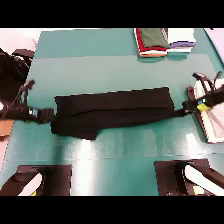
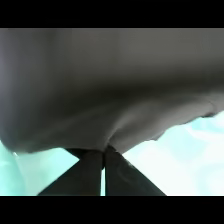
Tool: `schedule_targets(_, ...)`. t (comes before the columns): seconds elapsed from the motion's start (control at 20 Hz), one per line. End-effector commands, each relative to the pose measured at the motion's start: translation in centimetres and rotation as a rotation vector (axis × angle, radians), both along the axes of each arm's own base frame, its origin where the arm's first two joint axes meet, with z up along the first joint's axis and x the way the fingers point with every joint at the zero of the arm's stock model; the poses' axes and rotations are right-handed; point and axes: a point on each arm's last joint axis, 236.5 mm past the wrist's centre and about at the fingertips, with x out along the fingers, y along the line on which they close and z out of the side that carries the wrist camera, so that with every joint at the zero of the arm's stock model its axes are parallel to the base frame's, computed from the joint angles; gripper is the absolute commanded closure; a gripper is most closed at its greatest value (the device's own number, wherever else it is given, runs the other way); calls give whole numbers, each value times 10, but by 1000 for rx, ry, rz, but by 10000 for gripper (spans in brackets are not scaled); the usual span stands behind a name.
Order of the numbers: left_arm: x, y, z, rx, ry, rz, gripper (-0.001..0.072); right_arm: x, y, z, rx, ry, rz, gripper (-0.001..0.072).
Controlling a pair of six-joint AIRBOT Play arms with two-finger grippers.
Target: Fold the shirts.
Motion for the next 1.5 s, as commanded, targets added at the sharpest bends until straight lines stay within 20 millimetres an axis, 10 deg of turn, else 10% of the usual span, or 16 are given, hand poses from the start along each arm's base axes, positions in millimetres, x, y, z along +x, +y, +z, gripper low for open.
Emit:
schedule_targets(0.0, 75, 16, -12, 73, -49, 7, 682, 61, 9, 4, 8, -35, 26, 694)
schedule_targets(0.25, 142, 22, -36, 84, -74, 48, 681, 119, 6, -12, 20, -5, -9, 695)
schedule_targets(0.55, 172, 24, -47, 70, -127, 94, 678, 157, 27, -30, 144, -7, -28, 690)
schedule_targets(0.6, 171, 23, -47, 67, -121, 93, 548, 164, 34, -29, 178, -31, -38, 614)
schedule_targets(0.65, 168, 22, -48, 65, -110, 92, 271, 172, 37, -25, 210, -64, -57, 393)
schedule_targets(0.75, 160, 19, -46, 62, -76, 69, 209, 177, 39, -13, 282, -101, -40, 327)
schedule_targets(1.0, 149, 13, -28, 50, -50, 25, 268, 134, -14, -25, 312, -40, -112, 316)
schedule_targets(1.1, 150, 4, -23, 4, -55, 30, 677, 114, -35, -44, 352, 13, -201, 177)
schedule_targets(1.45, 156, -64, -12, -65, -135, -51, 681, 102, -2, -96, 524, 86, -253, 215)
